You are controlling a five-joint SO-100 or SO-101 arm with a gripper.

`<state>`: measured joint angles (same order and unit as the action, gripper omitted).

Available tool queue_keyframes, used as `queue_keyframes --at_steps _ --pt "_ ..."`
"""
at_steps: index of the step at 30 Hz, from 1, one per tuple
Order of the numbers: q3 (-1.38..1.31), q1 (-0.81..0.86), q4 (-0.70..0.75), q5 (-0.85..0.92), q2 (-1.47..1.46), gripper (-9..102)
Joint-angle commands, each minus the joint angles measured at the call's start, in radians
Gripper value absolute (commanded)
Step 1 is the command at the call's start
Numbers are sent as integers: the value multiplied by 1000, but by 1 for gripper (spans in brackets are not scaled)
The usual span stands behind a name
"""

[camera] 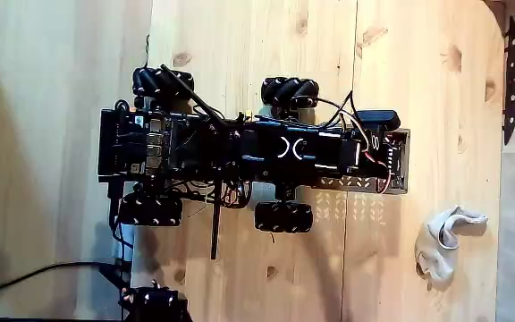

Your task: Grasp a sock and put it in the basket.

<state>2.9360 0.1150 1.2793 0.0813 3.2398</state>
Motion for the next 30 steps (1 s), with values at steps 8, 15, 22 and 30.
queue_keyframes --at_steps 8,15,22,30 --pt "3 -121 -72 -178 6 0" --pt "-74 -46 -310 -232 -6 0" --pt "-255 -31 -307 -382 -3 1" --pt "-746 3 -233 -557 -439 0"
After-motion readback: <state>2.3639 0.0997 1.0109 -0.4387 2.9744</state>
